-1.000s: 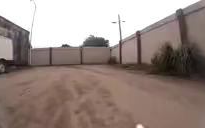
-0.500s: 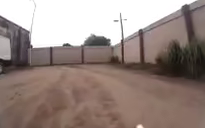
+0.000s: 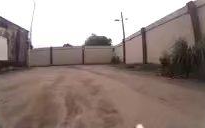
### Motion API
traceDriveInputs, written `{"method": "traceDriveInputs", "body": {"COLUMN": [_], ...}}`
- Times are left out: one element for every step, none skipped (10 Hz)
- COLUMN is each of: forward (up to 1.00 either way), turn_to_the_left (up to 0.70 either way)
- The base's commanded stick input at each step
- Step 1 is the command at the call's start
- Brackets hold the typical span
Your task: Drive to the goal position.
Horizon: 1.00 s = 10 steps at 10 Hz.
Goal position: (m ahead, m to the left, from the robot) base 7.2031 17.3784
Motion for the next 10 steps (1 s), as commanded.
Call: {"method": "traceDriveInputs", "body": {"forward": [0.7, 0.7, 0.7, 0.7, 0.7, 0.7, 0.7, 0.7, 0.7, 0.7], "turn_to_the_left": [0.0, 0.0, 0.0, 0.0, 0.0, 0.0, 0.0, 0.0, 0.0, 0.0]}}
